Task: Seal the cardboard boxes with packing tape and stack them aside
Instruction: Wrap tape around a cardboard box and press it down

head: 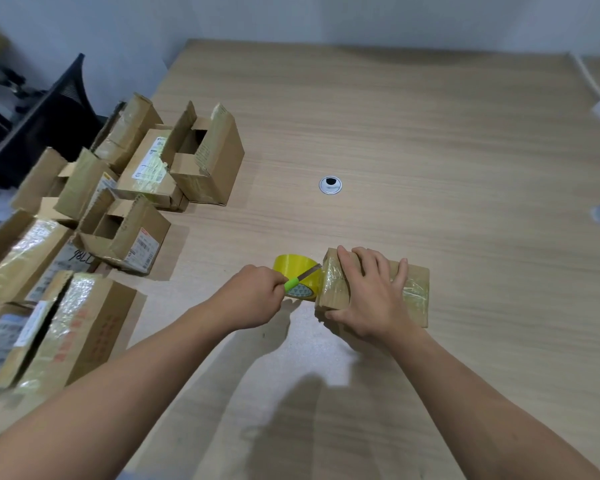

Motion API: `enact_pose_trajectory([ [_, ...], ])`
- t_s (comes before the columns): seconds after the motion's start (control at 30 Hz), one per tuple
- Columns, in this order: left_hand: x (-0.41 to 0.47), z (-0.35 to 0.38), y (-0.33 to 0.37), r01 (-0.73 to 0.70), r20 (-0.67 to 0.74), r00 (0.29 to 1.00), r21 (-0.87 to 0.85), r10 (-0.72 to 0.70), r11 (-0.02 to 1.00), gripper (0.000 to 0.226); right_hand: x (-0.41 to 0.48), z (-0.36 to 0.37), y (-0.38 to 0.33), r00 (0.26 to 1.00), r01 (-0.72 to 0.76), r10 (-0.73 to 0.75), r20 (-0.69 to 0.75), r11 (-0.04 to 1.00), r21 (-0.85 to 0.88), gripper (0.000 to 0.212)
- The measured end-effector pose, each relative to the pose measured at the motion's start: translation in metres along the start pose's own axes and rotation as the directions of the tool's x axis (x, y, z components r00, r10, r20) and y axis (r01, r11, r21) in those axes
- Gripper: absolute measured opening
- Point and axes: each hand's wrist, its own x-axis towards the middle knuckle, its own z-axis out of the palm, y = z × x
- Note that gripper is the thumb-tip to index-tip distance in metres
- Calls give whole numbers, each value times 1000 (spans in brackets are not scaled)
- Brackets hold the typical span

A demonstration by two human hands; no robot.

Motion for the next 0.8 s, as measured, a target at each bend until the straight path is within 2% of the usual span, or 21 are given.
enact_pose_trajectory([
  [0.17, 3, -1, 9, 69, 42, 997, -136, -64, 988, 33, 0, 1, 1, 1000, 9, -9, -12, 1000, -6, 116],
  [0.53, -5, -2, 22, 76, 127, 990, -119, -60, 990, 33, 2, -1, 4, 999, -32, 32, 6, 999, 15, 119],
  [0.67, -7, -3, 11, 78, 212, 976, -111, -53, 991, 31, 2, 2, 5, 999, -38, 38, -3, 999, 26, 117],
  [0.73, -8, -2, -2, 31, 184, 983, -146, -3, 989, 26, 3, 2, 6, 999, -41, 41, -2, 999, 32, 117],
  [0.8, -8, 7, -25, -79, 150, 984, -82, 90, 994, 17, 3, 4, 6, 999, -45, 45, 0, 998, 38, 118],
])
